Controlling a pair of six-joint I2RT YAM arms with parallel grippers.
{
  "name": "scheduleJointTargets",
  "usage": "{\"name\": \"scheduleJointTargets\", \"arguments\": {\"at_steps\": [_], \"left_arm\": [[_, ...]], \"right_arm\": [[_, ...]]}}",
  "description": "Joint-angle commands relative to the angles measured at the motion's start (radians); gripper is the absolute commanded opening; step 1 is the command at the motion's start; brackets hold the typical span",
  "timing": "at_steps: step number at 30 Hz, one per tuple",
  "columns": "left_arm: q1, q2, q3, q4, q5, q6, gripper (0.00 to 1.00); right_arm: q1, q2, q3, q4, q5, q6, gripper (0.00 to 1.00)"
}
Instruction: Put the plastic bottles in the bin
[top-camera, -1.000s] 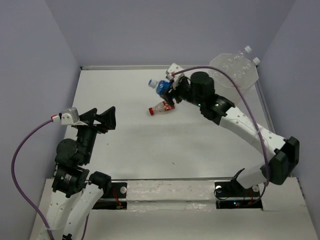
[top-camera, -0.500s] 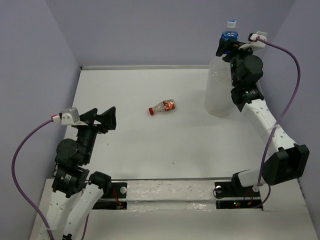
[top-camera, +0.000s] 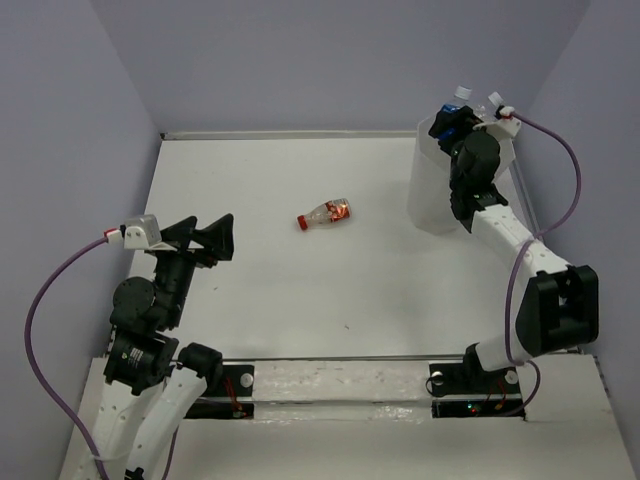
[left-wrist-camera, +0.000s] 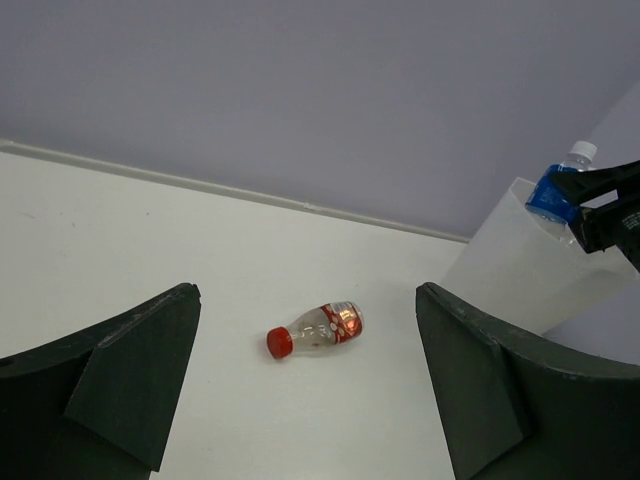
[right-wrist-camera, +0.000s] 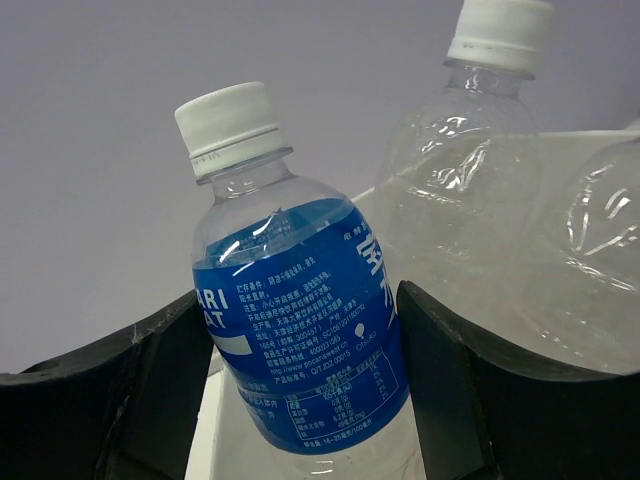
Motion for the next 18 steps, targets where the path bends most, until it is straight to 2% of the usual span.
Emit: {"name": "scheduleJointTargets", "arguments": {"at_steps": [1, 2, 3, 6, 11, 15, 18], "left_arm": [[-0.001, 0.018, -0.001, 0.054, 0.028, 0.008, 0.99], [-0.001, 0.021, -0.001, 0.054, 0.031, 0.008, 0.99], [-0.003, 0.024, 0.001, 0.054, 0.034, 0.008, 0.99], [-0.001, 0.041, 0.002, 0.054, 0.045, 0.008, 0.99], [0.002, 0.073, 0.001, 0.061, 0.074, 0.008, 0.99], [0.017, 0.120, 0.001, 0.071, 0.129, -0.003, 0.99], [0.022, 0.166, 0.002, 0.086, 0.208, 0.000, 0.99]], "right_arm": [[-0.004, -0.091, -0.052, 0.092, 0.053, 0.075, 0.58], [-0.004, -0.100, -0.065, 0.092, 0.054, 0.073, 0.63], [-0.004, -0.109, -0.084, 0.092, 0.065, 0.069, 0.74], [-0.004, -0.141, -0.086, 0.063, 0.080, 0.020, 0.84], [-0.004, -0.189, -0.049, -0.024, 0.126, -0.095, 0.86], [-0.004, -0.178, 0.050, -0.165, 0.168, -0.197, 0.88], [-0.004, -0.212, 0.023, -0.184, 0.169, -0.226, 0.87]]}}
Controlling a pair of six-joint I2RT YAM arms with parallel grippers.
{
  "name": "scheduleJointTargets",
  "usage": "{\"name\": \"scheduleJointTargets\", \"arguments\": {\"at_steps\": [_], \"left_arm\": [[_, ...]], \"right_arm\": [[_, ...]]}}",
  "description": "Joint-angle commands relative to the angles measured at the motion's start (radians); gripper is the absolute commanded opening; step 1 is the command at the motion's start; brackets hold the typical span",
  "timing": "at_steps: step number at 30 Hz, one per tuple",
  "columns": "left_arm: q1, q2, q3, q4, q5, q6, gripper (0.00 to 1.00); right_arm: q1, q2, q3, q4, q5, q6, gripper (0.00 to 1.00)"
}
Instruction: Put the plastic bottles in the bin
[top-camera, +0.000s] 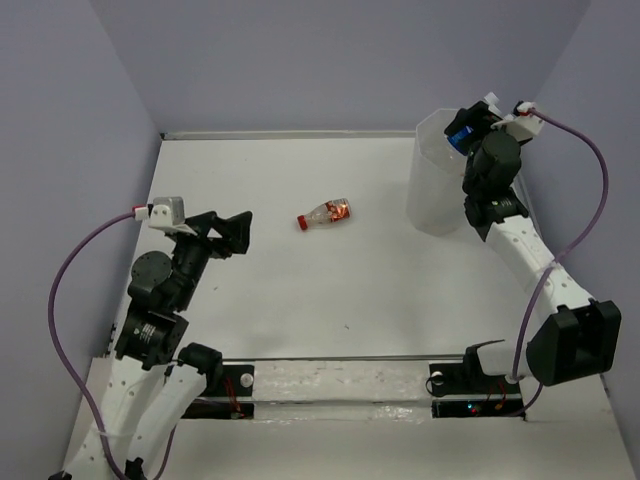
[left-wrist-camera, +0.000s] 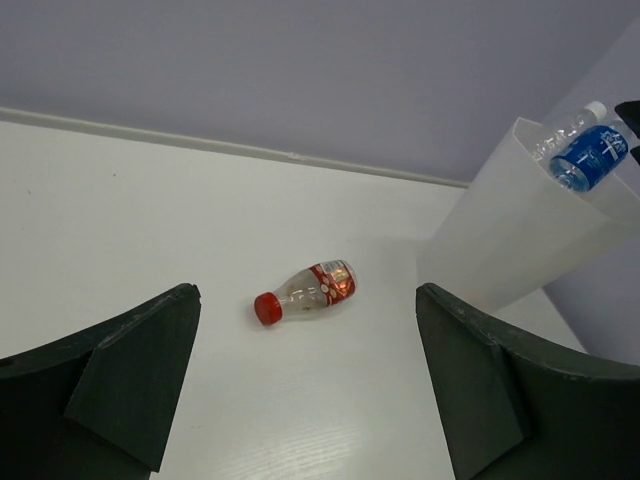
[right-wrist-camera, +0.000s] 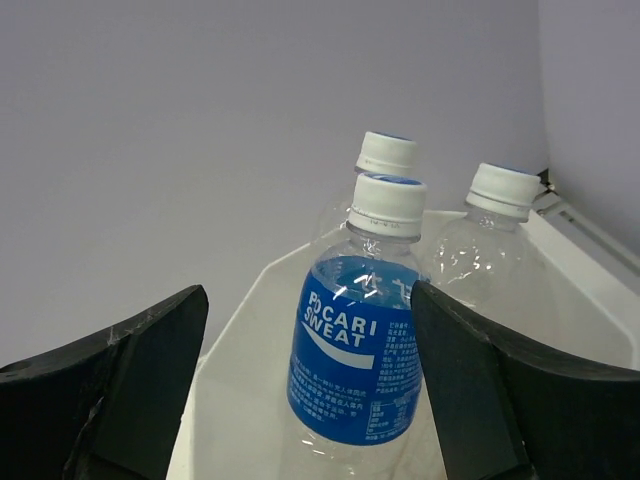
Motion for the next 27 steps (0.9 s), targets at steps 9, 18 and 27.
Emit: {"name": "scheduleJointTargets", "arguments": {"at_steps": [9, 18, 27], "left_arm": [[0.016, 0.279, 0.024, 0.120, 0.309, -0.023, 0.99], [-0.065, 0.529, 0.145, 0.131, 0.286, 0.010, 0.99], [-0.343, 1.029, 0.447, 0.023, 0.054, 0.463, 0.99]], "right_arm": [[0.000, -0.223, -0.008, -0.177, -0.126, -0.084, 0.85], [0.000, -0.496, -0.262, -0.234, -0.361, 0.088, 0.82], [0.000, -0.680, -0.436, -0.263, -0.591, 0.146, 0.82]]}}
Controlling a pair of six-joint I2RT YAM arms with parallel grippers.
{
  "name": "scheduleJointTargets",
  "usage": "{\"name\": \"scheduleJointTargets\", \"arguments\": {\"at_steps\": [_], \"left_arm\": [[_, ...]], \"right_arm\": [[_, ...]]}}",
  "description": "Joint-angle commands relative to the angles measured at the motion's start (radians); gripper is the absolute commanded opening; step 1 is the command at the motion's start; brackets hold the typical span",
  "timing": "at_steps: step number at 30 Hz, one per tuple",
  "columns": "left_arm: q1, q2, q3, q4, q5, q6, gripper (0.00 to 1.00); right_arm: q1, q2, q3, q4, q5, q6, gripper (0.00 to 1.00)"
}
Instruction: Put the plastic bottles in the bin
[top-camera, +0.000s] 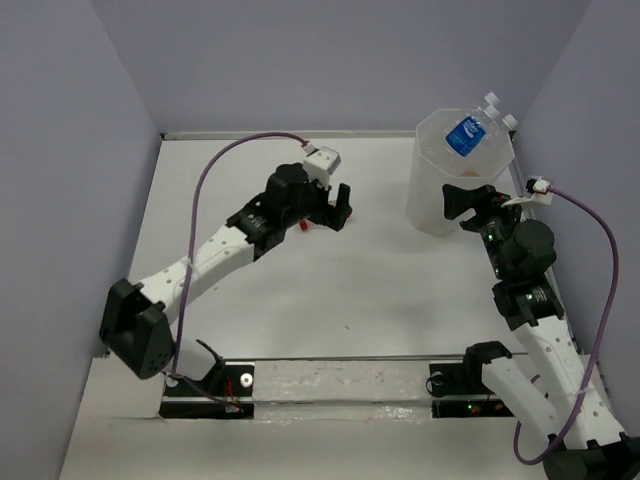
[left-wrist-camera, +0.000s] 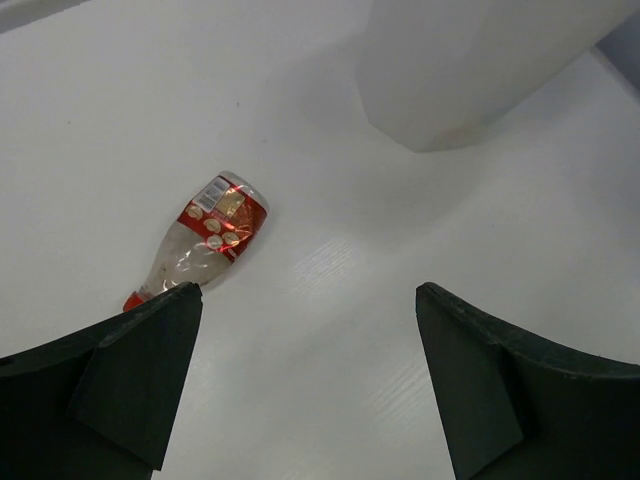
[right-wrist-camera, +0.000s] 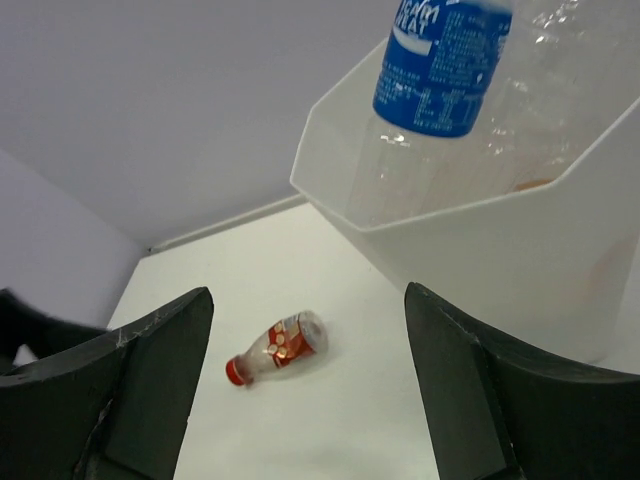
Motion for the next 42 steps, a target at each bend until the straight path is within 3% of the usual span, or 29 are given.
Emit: {"name": "scheduleJointTargets", "arguments": {"at_steps": [1, 9, 17, 29, 31, 35, 36, 38, 42], "left_arm": [[-0.045, 0.262, 0.153, -0.102, -0.123, 0.296, 0.99], [-0.087, 0.504, 0.335, -0.164, -0.187, 0.407, 0.99], [-0.084, 0.733, 0.513, -0.246, -0.234, 0.490, 0.99], [-0.064, 0.873, 0.577, -0.234, -0.321, 0.518, 0.99], [-0.061, 0.881, 0.576, -0.217, -0.336, 0.519, 0.91], [-0.059, 0.896, 0.565, -0.193, -0.384, 0.536, 0.51], [-0.059, 0.896, 0.562, -0.187, -0.395, 0.540, 0.37], [-0.052, 0.884, 0.550, -0.173, -0.393, 0.536, 0.23], [-0.050, 0.824, 0.531, -0.131, -0.364, 0.521, 0.09]], "right_arm": [[0.000, -0.060, -0.040, -0.019, -0.141, 0.032, 0.82], [0.000, -0.238, -0.078, -0.140, -0.102, -0.055, 0.82], [0.000, -0.280, -0.115, -0.160, -0.158, -0.062, 0.82], [0.000, -0.263, -0.127, -0.156, -0.172, -0.074, 0.83], [0.000, -0.260, -0.129, -0.154, -0.173, -0.075, 0.83], [0.000, -0.255, -0.129, -0.152, -0.176, -0.077, 0.83], [0.000, -0.254, -0.127, -0.152, -0.175, -0.077, 0.83], [0.000, -0.252, -0.127, -0.151, -0.184, -0.078, 0.83], [0.000, -0.257, -0.126, -0.151, -0.181, -0.080, 0.83]]}}
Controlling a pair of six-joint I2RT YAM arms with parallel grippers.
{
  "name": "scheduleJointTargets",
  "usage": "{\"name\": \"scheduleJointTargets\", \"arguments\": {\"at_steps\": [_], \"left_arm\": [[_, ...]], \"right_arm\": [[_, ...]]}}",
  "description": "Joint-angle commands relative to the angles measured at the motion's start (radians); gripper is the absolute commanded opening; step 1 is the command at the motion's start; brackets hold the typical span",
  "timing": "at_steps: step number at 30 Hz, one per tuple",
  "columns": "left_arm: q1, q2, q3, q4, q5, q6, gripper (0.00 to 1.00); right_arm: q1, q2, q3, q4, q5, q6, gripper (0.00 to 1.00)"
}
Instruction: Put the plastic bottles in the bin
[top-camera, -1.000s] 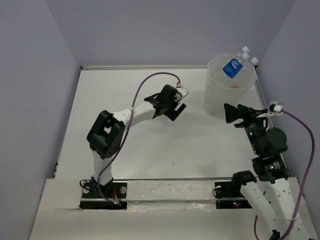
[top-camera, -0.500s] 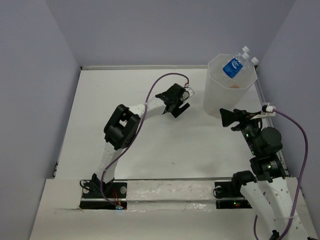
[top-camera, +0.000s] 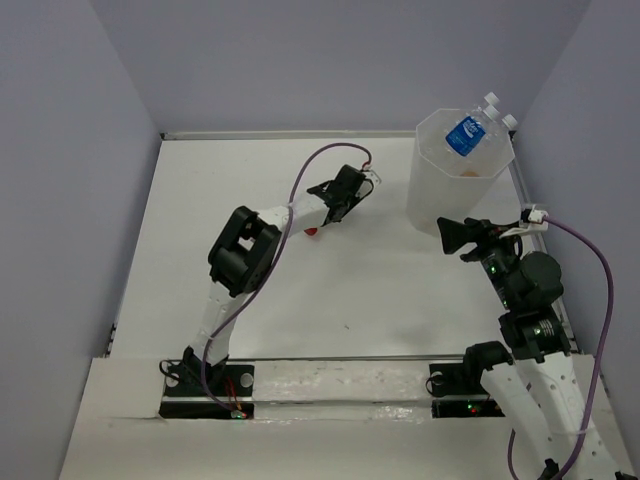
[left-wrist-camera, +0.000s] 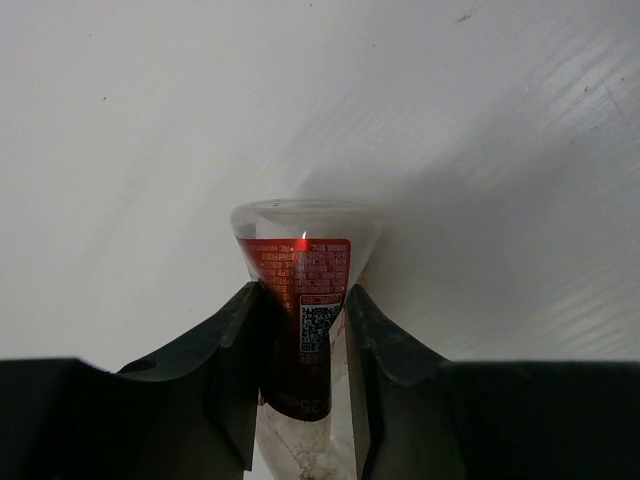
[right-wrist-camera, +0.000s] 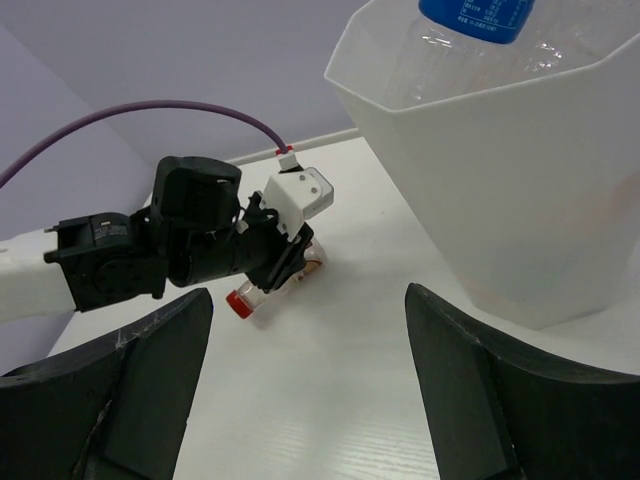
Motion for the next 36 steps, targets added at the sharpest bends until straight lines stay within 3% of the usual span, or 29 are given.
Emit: {"name": "scheduleJointTargets", "arguments": {"at_steps": [1, 2, 7, 14, 18, 28, 36], "left_arm": [[0.004, -0.071, -0.014, 0.016, 0.023, -0.018, 0.06], [0.004, -0.108, -0.013, 0.020, 0.032, -0.033, 0.00], [0.011, -0.286, -0.059, 0.097, 0.140, -0.148, 0.00], [0.011, -0.602, -0.146, 0.399, 0.385, -0.379, 0.00], [0.011, -0.639, -0.117, 0.568, 0.450, -0.528, 0.00], [-0.022, -0.386, 0.154, 0.844, 0.388, -0.719, 0.00], [-0.073, -0.079, 0.504, 0.965, 0.290, -0.798, 0.00]], "right_arm": [[0.000, -0.010, 0.001, 0.020, -0.006, -0.020, 0.82], [0.000, -0.023, -0.005, 0.020, 0.001, -0.019, 0.82], [0.000, -0.079, -0.019, -0.003, 0.073, -0.017, 0.81], [0.000, -0.175, -0.051, -0.080, 0.233, 0.013, 0.79], [0.000, -0.203, -0.066, -0.086, 0.238, 0.029, 0.77], [0.000, -0.195, -0.105, -0.077, 0.139, 0.042, 0.74], [0.000, -0.209, -0.135, -0.097, 0.023, 0.047, 0.73]]}}
